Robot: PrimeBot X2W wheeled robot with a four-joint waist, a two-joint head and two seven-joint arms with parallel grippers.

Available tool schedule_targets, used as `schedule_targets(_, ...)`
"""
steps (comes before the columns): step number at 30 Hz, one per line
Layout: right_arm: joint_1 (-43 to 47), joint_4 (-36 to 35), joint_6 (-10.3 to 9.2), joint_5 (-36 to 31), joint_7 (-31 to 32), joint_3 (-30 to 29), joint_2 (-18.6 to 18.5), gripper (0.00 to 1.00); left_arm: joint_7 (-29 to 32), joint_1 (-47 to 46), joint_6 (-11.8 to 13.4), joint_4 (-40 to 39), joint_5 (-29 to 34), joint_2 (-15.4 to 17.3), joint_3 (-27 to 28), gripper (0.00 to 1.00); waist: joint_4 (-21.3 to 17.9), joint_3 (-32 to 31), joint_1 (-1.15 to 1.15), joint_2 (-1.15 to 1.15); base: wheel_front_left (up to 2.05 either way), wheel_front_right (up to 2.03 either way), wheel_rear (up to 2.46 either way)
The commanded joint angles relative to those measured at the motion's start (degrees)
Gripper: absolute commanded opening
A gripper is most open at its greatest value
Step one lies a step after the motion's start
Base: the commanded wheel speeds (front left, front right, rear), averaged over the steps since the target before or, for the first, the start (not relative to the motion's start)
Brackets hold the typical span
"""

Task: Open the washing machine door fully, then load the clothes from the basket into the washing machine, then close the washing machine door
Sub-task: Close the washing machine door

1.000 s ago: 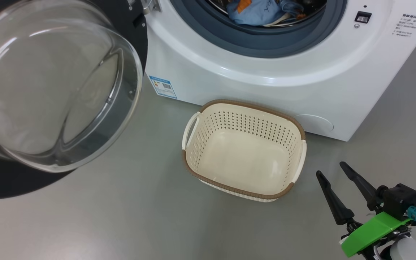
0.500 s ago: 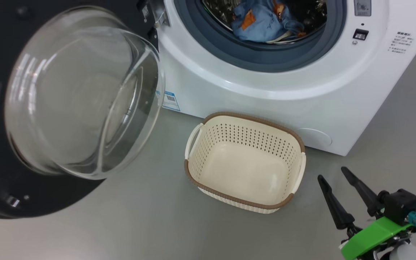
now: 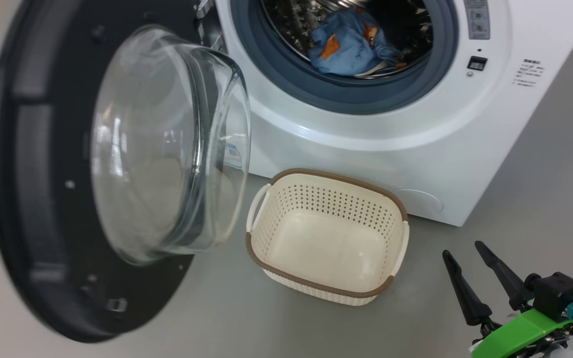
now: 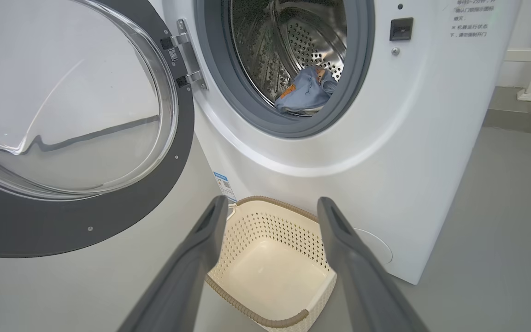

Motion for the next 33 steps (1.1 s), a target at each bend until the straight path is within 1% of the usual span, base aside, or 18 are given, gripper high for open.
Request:
schedule_targets(1,0.63,-1.51,0.16,-0.33,-0.28,0.49,-0.42,1.00,1.06,-0.79,-0.24,-3.85,-0.57,1.76,1.70,0.00,-0.87,-0.33,0.00,0.00,0.00,0.00,0.00)
schedule_targets(7,0.44,-1.80,0.16,-0.53,-0.28,-0.54,0.13,1.00,0.55,-0.58,-0.24,-11.33,-0.35,-2.73,0.71,0.00,-3.76,-0.61,0.00,0.00,0.00,0.00,0.00)
schedule_targets(9,0.41,-1.93,0.16,-0.61,-0.28,-0.85,0.60,1.00,0.43,-0.51,-0.24,-14.28,-0.61,-5.10,0.03,0.00,-5.66,-0.80,0.00,0.00,0.00,0.00,0.00)
schedule_targets(10,0.41,-1.93,0.16,-0.61,-0.28,-0.85,0.60,1.00,0.43,-0.51,-0.24,-14.28,-0.61,-5.10,0.03,0.00,-5.66,-0.80,0.00,0.00,0.00,0.00,0.00)
schedule_targets(16,0.48,-2.24,0.16,-0.72,-0.28,-1.72,1.67,1.00,-0.84,-1.28,-0.24,-17.94,1.37,-9.49,-2.58,0.00,-10.02,-0.75,0.00,0.00,0.00,0.00,0.00)
schedule_targets(21,0.28,-2.53,0.16,-0.92,-0.28,-2.27,2.60,1.00,-4.25,-2.92,-0.24,-17.62,4.59,-13.15,-4.09,0.00,-14.54,-0.34,0.00,0.00,0.00,0.00,0.00)
schedule_targets(26,-0.08,-2.83,0.16,-1.15,-0.28,-2.65,3.40,1.00,-7.71,-5.01,-0.24,-15.73,7.09,-15.60,-4.44,0.00,-19.15,0.31,0.00,0.00,0.00,0.00,0.00)
schedule_targets(33,-0.97,-2.94,0.16,-1.23,-0.28,-3.08,4.23,1.00,-12.06,-9.22,-0.24,-12.48,10.09,-17.24,-4.39,0.00,-24.18,1.76,0.00,0.00,0.00,0.00,0.00)
